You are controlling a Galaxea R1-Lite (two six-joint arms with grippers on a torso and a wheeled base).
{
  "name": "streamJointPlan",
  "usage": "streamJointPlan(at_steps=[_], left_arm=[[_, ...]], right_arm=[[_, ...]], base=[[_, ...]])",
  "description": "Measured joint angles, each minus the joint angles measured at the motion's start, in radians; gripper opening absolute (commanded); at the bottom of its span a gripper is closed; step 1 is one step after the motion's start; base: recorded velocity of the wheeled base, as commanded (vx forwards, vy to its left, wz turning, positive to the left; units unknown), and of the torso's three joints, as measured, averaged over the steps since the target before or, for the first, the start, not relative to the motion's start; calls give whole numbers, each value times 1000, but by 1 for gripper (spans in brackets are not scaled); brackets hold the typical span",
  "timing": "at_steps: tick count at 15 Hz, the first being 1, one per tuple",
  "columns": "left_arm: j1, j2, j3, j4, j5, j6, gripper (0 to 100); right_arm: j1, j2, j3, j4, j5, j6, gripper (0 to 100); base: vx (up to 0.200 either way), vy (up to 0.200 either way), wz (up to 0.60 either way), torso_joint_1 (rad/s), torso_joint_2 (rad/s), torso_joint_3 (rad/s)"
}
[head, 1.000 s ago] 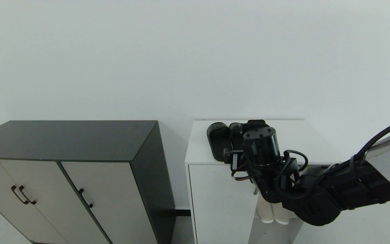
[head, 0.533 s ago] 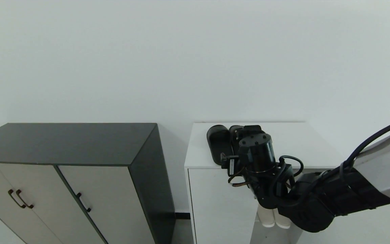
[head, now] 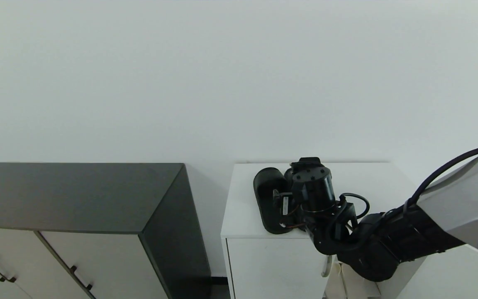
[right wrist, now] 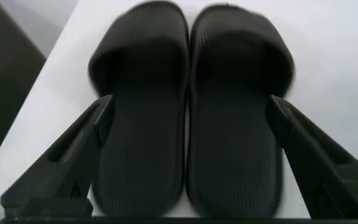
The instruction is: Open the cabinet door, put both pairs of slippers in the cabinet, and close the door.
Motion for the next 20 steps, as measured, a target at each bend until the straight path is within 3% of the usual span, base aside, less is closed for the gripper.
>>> streamJointPlan(at_steps=[6,10,20], left_arm=[[0,0,0,0,0,0,0],[0,0,0,0,0,-1,0],[0,0,0,0,0,0,0]], right_arm=[[-7,84,13,-102,25,-20,100],[-59,179,-19,-251,65,-116,100],[-142,299,-217,-189,107,-145,100]], base=[[0,0,0,0,0,0],[0,0,0,0,0,0],[0,0,0,0,0,0]])
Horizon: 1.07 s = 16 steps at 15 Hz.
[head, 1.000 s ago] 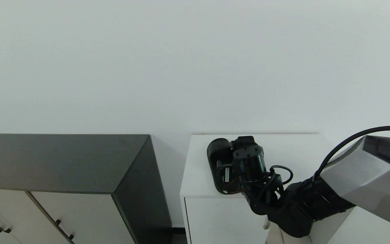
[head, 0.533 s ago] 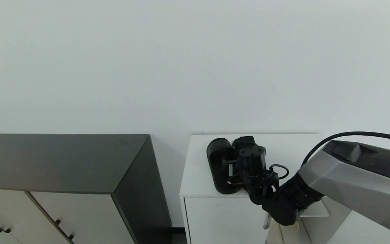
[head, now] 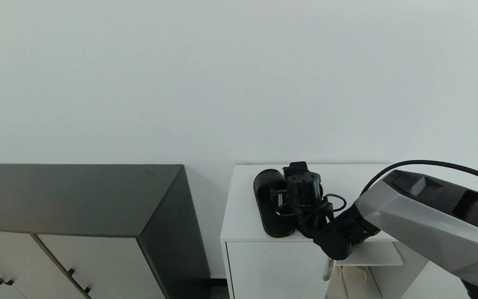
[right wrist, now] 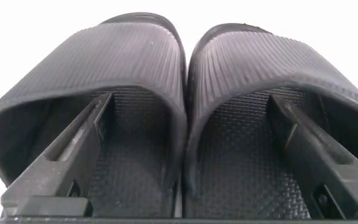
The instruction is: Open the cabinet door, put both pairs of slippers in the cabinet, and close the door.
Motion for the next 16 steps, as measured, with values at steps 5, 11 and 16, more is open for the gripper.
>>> streamJointPlan(at_steps=[5,11,16], left_arm=[[0,0,0,0,0,0,0],[0,0,0,0,0,0,0],[0,0,0,0,1,0,0]], right_arm=[[-1,4,-25,12,-1,3,0],[22,-76,61,12,-9,5,0],[94,-251,282,7,-9,10,0]], base=[[0,0,0,0,0,0],[0,0,0,0,0,0],[0,0,0,0,0,0]])
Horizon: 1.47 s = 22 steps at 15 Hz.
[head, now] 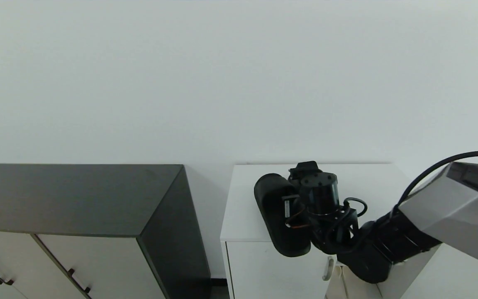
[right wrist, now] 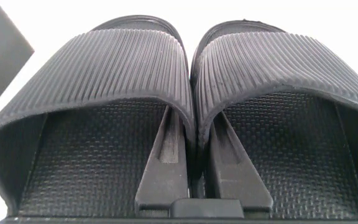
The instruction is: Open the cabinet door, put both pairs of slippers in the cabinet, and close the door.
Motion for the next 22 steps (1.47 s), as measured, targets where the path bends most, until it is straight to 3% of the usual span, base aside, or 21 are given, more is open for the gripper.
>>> streamJointPlan(at_steps=[4,8,17,22], left_arm=[[0,0,0,0,-1,1,0],[0,0,0,0,-1,1,0],[0,0,0,0,-1,1,0],[0,0,0,0,-1,1,0]], right_arm=[[39,-135,189,-31,25,25,0],[55,-205,322,-77,135,29,0],[85,-210,369,-97,130,31,0],[83,-209,370,-97,129,31,0]], base=[[0,0,0,0,0,0],[0,0,0,0,0,0],[0,0,0,0,0,0],[-200,0,0,4,4,3]])
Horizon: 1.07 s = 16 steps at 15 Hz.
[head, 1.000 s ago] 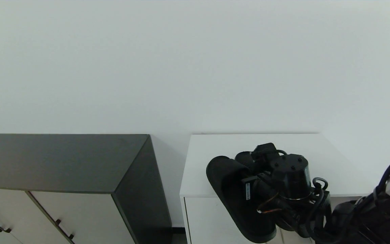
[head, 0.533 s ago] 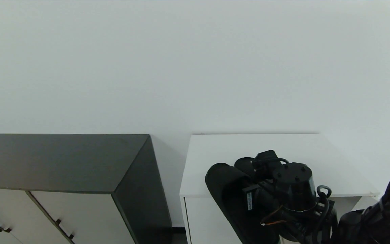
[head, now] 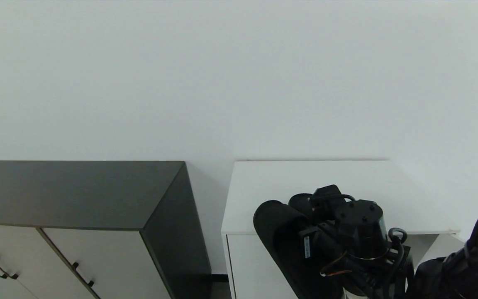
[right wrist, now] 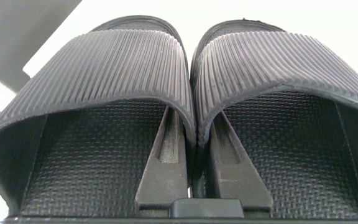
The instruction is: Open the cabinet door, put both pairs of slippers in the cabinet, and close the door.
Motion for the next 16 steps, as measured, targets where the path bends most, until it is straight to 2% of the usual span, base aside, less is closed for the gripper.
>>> streamJointPlan(at_steps=[9,16], left_arm=[[0,0,0,0,0,0,0],[0,0,0,0,0,-1,0]], right_arm=[[10,34,6,-44,1,-1,0],[13,54,13,-67,0,3,0]], base=[[-200,0,0,1,3,2],[0,0,0,0,0,0]])
